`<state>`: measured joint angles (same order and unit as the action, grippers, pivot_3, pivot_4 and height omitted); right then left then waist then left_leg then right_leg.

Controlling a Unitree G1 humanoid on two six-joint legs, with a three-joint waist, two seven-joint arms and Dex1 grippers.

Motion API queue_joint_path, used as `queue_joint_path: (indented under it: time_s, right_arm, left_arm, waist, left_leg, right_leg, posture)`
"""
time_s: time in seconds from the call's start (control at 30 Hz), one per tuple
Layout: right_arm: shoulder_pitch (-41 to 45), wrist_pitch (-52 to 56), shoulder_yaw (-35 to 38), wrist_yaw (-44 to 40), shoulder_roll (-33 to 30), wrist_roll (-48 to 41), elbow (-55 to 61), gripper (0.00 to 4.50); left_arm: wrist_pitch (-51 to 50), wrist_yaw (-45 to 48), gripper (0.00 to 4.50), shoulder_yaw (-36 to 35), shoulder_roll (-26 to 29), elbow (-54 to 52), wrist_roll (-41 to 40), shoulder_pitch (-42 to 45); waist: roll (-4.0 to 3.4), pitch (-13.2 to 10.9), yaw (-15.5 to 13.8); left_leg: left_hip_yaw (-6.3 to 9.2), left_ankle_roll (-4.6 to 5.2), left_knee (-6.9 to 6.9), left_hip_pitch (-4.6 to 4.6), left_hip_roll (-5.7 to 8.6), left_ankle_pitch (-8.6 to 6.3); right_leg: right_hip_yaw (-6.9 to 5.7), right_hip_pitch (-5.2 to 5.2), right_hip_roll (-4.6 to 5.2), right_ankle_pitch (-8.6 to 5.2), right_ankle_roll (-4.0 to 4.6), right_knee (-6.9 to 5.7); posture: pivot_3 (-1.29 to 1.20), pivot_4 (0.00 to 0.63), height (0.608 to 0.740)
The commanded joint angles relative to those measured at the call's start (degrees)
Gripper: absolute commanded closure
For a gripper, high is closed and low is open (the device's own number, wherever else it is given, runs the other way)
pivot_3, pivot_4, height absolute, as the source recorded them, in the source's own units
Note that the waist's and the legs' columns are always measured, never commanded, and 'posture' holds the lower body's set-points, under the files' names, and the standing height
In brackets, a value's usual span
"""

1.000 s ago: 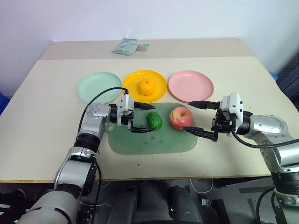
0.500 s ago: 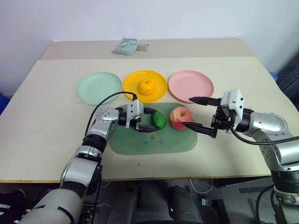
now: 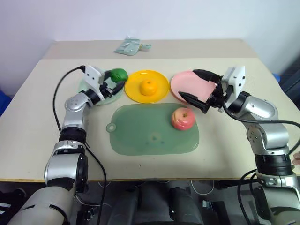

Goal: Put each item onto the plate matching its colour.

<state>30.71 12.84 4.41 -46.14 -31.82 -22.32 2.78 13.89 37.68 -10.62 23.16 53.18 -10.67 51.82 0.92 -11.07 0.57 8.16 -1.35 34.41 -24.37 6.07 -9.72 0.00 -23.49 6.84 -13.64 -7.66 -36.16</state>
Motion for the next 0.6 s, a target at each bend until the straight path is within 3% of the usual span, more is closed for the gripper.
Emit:
queue_joint_path:
  time_s: [0.03,0.17,0.4,0.5,0.6]
  right_arm:
    - [2.34,-1.83,-1.06,2.72,2.51,2.24,-1.47,0.0]
    - [2.24,-2.1,-1.42,2.57,3.36,2.55,-1.68,0.0]
    - [1.02,-2.39,-0.92,1.46,2.27,3.15,-1.88,0.0]
    - [0.81,-2.34,-0.82,1.57,2.35,3.02,-1.77,0.0]
    - [1.05,-2.33,-0.74,1.7,2.61,2.79,-1.8,0.0]
  left_arm:
    - [-0.71,-9.16,1.21,-2.38,1.14,3.8,0.64,2.89]
    - [-0.38,-17.04,1.21,-2.68,2.1,9.74,2.17,4.76]
    - [-1.47,-22.31,1.21,-1.83,2.3,13.68,3.96,5.03]
    - [-2.21,-22.71,0.13,-2.34,2.44,14.22,3.83,5.27]
    - [-0.91,-21.48,0.06,-2.15,2.69,13.75,4.1,5.65]
  waist:
    - [0.0,0.0,0.15]
    - [0.0,0.0,0.26]
    - [0.0,0.0,0.25]
    - [0.0,0.0,0.27]
    - [0.0,0.0,0.29]
  left_leg:
    - [-0.01,0.0,-0.01,0.0,0.0,0.0]
    - [-0.02,0.0,-0.01,0.0,0.04,0.0]
    - [-0.09,-0.01,-0.01,0.0,0.07,0.01]
    - [-0.11,-0.01,-0.01,0.0,0.08,0.01]
    - [-0.11,-0.01,-0.01,0.0,0.07,0.01]
  right_leg:
    - [0.0,-0.02,0.0,0.0,0.0,-0.02]
    - [0.01,-0.04,0.0,0.0,0.0,-0.06]
    - [0.0,-0.04,-0.02,0.01,0.0,-0.07]
    - [0.0,-0.03,-0.02,0.01,0.0,-0.07]
    - [0.0,-0.04,-0.02,0.01,0.0,-0.07]
  posture:
    - [0.0,0.15,0.74]
    - [0.0,0.15,0.74]
    - [0.0,0.15,0.74]
    - [0.0,0.15,0.74]
    - [0.0,0.15,0.74]
